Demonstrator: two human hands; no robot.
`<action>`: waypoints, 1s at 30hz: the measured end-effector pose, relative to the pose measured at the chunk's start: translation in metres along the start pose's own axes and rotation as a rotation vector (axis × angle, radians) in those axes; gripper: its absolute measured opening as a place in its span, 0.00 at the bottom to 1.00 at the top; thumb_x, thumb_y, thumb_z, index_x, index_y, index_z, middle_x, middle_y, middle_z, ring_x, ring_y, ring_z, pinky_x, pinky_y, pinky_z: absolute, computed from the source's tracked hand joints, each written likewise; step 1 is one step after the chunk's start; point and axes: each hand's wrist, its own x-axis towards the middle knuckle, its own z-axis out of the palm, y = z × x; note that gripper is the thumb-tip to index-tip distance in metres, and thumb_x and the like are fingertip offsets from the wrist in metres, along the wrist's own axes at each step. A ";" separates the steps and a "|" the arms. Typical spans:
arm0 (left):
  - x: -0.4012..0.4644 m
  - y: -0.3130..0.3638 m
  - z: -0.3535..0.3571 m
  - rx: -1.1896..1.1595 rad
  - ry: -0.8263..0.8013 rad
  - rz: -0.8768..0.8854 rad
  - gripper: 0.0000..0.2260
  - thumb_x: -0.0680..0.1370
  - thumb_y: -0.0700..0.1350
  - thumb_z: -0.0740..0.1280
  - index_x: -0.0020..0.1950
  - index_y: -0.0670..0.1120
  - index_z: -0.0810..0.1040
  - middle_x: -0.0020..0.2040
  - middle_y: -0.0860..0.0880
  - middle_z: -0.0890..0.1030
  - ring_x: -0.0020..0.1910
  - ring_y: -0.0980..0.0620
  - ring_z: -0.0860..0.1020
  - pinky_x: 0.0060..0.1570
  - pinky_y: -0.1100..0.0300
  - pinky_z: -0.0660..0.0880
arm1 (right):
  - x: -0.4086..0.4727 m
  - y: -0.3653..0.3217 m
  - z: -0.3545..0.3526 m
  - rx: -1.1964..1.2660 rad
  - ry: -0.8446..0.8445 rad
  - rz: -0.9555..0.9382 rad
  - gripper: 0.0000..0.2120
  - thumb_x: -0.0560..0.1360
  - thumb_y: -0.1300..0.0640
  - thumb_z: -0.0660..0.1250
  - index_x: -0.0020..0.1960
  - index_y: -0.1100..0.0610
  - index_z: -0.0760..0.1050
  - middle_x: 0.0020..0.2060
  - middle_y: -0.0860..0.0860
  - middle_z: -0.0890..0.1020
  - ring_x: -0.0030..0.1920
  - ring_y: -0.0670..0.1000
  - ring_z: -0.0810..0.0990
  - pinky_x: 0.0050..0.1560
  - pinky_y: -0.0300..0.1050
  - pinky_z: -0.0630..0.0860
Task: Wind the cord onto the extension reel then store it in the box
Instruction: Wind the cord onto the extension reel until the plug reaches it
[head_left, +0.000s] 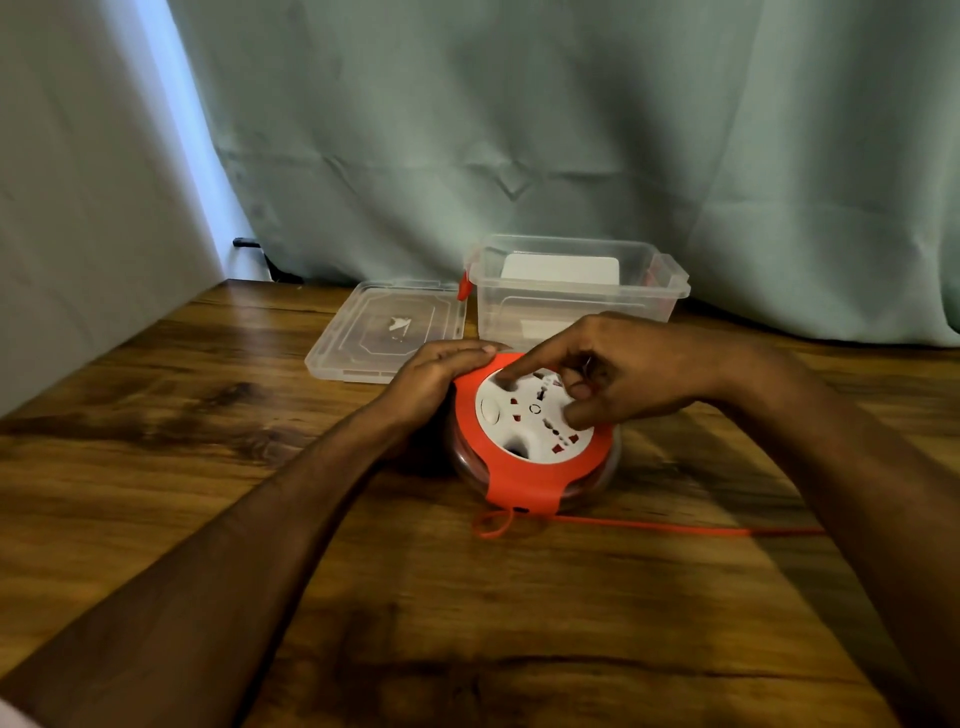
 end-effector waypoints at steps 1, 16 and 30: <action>-0.001 0.001 0.000 -0.012 -0.006 0.002 0.10 0.83 0.41 0.64 0.53 0.47 0.86 0.44 0.46 0.89 0.41 0.50 0.87 0.42 0.60 0.84 | 0.000 0.000 -0.001 -0.003 0.003 0.004 0.29 0.74 0.60 0.75 0.70 0.39 0.77 0.30 0.46 0.74 0.32 0.42 0.74 0.38 0.41 0.74; -0.003 0.001 0.002 0.022 -0.030 0.020 0.10 0.82 0.40 0.65 0.51 0.46 0.86 0.41 0.49 0.89 0.40 0.53 0.87 0.41 0.62 0.83 | -0.008 -0.026 -0.005 -0.269 0.021 0.175 0.29 0.63 0.37 0.81 0.63 0.37 0.80 0.52 0.37 0.79 0.47 0.39 0.78 0.45 0.39 0.78; 0.003 -0.004 -0.004 0.000 0.025 0.035 0.12 0.82 0.42 0.66 0.61 0.39 0.85 0.52 0.37 0.87 0.45 0.43 0.87 0.47 0.53 0.84 | 0.001 -0.027 0.015 -0.369 0.077 0.197 0.28 0.62 0.25 0.73 0.33 0.51 0.76 0.30 0.43 0.79 0.35 0.43 0.76 0.34 0.40 0.67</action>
